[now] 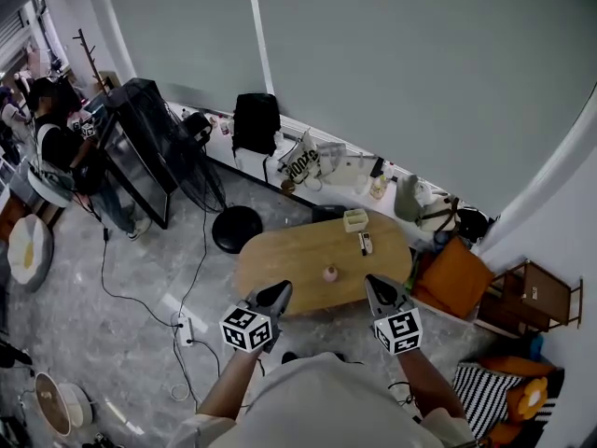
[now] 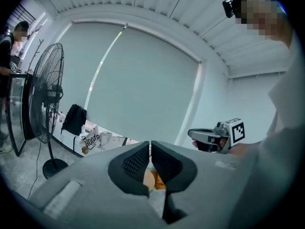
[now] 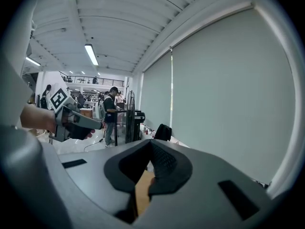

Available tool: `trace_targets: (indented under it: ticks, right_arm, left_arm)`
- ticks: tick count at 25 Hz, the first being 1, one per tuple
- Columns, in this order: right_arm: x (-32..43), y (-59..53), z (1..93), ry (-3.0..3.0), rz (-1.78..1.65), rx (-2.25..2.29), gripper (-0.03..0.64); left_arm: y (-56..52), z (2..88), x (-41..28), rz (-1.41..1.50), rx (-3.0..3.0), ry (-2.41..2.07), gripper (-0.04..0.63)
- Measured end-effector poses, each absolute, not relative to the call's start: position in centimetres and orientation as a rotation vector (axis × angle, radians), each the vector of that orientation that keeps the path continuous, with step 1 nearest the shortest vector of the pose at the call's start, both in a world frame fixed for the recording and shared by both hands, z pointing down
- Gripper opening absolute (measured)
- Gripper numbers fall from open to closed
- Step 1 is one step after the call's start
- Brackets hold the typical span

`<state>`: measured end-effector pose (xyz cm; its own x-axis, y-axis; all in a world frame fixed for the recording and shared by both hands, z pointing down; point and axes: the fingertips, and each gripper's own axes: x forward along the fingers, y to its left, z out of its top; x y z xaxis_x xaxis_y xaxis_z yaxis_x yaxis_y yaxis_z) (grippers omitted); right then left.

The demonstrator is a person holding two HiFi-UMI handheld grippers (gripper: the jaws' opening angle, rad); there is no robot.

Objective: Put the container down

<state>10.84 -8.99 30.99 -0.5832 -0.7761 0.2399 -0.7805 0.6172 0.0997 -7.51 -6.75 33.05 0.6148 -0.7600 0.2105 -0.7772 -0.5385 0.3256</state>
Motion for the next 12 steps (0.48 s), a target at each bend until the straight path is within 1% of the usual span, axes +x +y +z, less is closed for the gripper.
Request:
trace_targets:
  ticks: [12]
  right_arm:
    - [11.8,-9.2,31.4,-2.594,0.019,1.265,0.002]
  left_arm:
    - [-7.2,33.4,-6.5,0.044,2.451,-1.234,0.028]
